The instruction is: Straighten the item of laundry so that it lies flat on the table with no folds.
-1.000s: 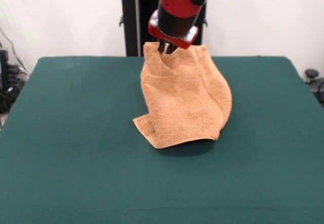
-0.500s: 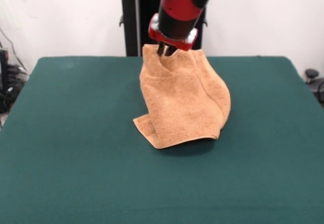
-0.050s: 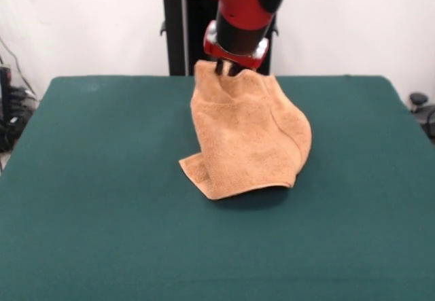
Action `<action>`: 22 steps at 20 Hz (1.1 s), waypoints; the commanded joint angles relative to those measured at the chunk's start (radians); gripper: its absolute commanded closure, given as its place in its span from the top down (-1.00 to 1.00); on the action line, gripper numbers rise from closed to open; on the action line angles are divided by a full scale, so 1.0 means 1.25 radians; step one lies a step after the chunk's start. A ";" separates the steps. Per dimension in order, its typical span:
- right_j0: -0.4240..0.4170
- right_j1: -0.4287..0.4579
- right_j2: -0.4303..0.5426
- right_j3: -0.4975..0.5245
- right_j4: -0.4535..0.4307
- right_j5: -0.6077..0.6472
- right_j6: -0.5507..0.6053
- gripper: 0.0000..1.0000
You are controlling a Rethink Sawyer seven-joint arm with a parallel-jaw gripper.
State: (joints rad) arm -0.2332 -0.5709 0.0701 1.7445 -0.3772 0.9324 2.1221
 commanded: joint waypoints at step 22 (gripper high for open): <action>0.170 0.194 0.066 -0.147 0.054 -0.054 0.134 1.00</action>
State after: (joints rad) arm -0.1023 -0.4794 0.0843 1.7153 -0.3668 0.8857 2.1221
